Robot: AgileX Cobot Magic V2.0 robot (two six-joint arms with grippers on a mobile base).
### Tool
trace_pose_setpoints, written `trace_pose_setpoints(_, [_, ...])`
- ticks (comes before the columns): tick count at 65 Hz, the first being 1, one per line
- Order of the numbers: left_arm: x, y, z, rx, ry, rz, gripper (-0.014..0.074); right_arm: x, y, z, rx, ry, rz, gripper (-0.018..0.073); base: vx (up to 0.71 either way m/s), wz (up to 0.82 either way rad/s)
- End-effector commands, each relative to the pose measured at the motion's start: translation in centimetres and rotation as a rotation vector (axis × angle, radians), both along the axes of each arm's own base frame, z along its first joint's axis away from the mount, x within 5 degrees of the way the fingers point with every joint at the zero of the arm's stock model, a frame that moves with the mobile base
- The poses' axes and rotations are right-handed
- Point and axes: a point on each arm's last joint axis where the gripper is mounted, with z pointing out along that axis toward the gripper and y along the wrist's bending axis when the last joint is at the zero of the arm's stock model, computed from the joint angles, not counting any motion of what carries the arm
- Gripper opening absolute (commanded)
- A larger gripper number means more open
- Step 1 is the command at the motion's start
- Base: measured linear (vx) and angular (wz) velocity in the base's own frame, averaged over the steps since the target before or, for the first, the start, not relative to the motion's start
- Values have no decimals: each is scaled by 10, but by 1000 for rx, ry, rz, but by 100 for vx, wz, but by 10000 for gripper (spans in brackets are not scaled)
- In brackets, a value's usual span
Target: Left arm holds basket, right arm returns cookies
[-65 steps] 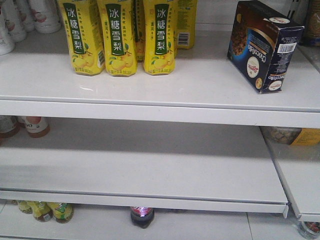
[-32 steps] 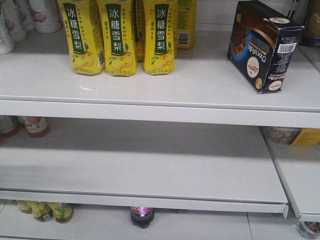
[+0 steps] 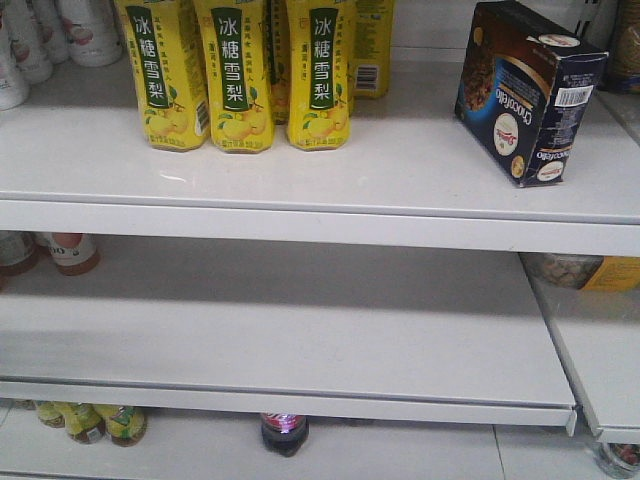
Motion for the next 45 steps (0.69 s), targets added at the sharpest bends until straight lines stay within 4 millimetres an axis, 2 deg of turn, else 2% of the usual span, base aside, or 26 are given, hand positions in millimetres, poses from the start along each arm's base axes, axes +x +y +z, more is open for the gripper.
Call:
trace_pose_setpoints(1, [-1, 1, 19, 30, -148, 10, -3, -4, -1, 15, 3, -124, -2, -6, 0, 0])
trace_pose_setpoints(12, [-1, 1, 19, 30, -148, 10, -3, -5, -2, 23, -27, -212, -44, -6, 0, 0])
trace_pose_setpoints(30, [-1, 1, 19, 30, -148, 10, -3, -4, -1, 24, -53, -241, -307, -6, 0, 0])
trace_pose_setpoints(45, [-1, 1, 19, 30, -148, 10, -3, 23, -3, -21, -74, -217, -395, -6, 0, 0])
